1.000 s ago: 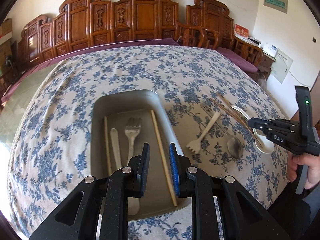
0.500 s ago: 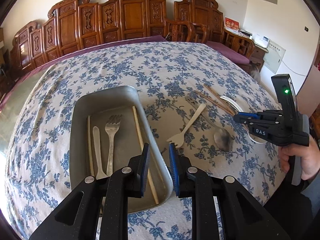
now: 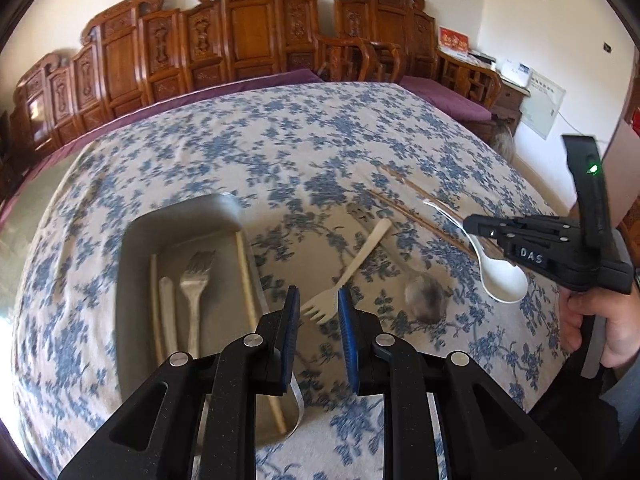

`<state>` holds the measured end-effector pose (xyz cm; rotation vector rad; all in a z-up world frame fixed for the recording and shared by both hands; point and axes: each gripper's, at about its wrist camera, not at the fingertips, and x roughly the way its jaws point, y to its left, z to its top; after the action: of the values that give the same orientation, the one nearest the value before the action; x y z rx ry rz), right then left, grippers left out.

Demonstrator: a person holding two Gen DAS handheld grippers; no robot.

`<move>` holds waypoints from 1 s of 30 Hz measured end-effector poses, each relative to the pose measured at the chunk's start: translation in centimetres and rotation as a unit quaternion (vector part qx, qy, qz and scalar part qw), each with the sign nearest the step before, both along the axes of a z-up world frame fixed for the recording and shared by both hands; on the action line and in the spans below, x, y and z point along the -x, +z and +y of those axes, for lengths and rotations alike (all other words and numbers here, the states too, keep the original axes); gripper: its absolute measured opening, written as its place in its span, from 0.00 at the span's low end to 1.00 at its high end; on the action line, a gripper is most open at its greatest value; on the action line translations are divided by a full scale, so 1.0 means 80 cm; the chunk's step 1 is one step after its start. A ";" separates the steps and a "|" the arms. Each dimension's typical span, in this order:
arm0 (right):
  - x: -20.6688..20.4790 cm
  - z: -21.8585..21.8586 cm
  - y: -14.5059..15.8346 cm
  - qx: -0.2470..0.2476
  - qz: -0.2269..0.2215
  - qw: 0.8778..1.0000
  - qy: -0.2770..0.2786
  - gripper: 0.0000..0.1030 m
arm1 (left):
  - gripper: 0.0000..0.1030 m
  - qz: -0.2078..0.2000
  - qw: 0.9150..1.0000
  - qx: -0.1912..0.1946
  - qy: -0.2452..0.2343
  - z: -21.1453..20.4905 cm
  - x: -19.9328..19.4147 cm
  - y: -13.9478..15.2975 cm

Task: Organize utensils
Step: 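Grasp a white plastic fork with the left tool while the right tool grasps a wooden chopstick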

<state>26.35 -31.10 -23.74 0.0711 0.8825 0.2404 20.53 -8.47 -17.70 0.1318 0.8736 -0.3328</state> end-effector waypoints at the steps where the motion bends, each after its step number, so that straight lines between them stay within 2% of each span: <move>1: 0.000 -0.004 0.002 -0.011 -0.002 1.000 0.000 0.06 | 0.17 0.001 1.000 -0.009 -0.006 -0.007 -0.005 -0.002; 9: 0.002 -0.014 0.015 -0.048 -0.016 0.999 0.003 0.06 | 0.17 0.047 0.997 -0.048 -0.048 -0.050 -0.050 -0.028; 17: -0.001 -0.011 0.017 -0.059 -0.018 0.998 0.009 0.06 | 0.17 0.096 0.990 -0.084 -0.058 -0.079 -0.085 -0.059; 21: -0.001 -0.008 0.018 -0.059 -0.020 0.998 0.013 0.06 | 0.18 0.123 0.987 -0.089 -0.059 -0.081 -0.098 -0.073; 30: -0.001 -0.007 0.019 -0.064 -0.021 0.998 0.014 0.06 | 0.19 0.134 0.985 -0.087 -0.059 -0.083 -0.103 -0.079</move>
<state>26.43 -31.69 -22.22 0.1722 0.8257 0.3242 28.78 -15.09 -24.01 0.3078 1.1642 -0.3899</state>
